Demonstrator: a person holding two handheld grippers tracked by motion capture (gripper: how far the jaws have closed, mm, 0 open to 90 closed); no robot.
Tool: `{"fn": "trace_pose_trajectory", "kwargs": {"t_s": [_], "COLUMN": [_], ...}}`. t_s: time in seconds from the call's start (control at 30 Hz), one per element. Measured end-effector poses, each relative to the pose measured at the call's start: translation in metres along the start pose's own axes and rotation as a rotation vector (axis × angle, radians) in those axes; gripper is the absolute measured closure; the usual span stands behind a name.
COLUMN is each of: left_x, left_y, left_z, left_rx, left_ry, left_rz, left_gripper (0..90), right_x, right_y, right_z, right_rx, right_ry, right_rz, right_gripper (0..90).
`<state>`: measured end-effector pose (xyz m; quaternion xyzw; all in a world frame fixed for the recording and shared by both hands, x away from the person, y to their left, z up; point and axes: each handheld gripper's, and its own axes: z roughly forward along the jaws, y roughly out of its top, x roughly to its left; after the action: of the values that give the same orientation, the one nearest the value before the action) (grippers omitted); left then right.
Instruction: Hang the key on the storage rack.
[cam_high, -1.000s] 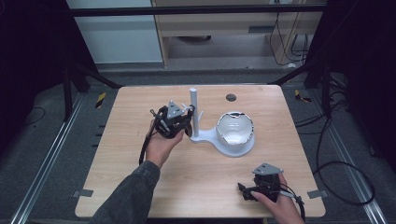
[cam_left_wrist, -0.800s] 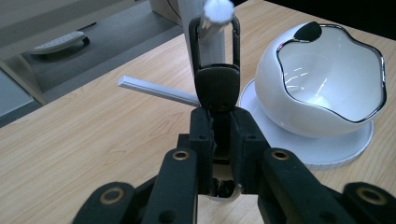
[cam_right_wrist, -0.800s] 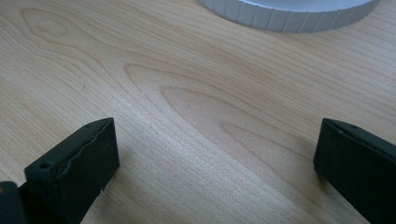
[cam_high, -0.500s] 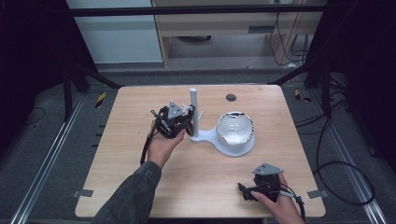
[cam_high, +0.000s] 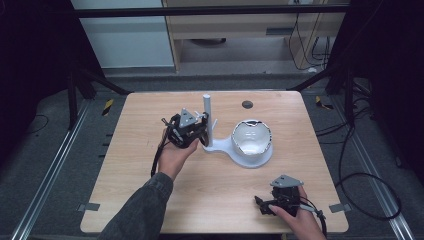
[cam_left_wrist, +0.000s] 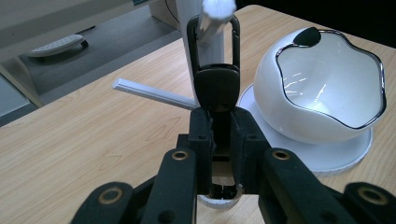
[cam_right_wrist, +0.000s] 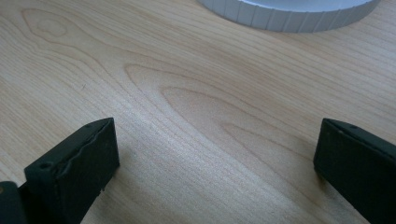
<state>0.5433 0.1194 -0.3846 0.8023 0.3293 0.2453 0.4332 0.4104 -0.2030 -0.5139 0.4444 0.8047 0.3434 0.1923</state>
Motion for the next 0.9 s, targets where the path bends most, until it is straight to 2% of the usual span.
{"fn": "trace_pose_trajectory", "kwargs": {"t_s": [0.23,0.47,0.67,0.9], "left_x": [0.000,-0.006,-0.012,-0.025], "left_y": [-0.001,-0.003,-0.002,-0.005], "left_z": [-0.001,-0.005,-0.013,-0.021], "left_rx": [0.000,-0.011,-0.017,-0.024], "left_ry": [-0.001,0.011,0.017,0.025], "left_rz": [0.004,0.019,0.045,0.113], "left_gripper": [77.8,71.6,67.3,64.8], "right_x": [0.000,0.000,0.000,0.000], "right_y": [0.000,0.000,0.000,0.000], "right_z": [0.000,0.000,0.000,0.000], "right_rx": [0.000,0.000,0.000,0.001], "right_ry": [0.000,0.000,0.000,0.000], "right_rz": [0.000,0.000,0.000,-0.001], "right_gripper": [0.4,0.4,0.4,0.4]}}
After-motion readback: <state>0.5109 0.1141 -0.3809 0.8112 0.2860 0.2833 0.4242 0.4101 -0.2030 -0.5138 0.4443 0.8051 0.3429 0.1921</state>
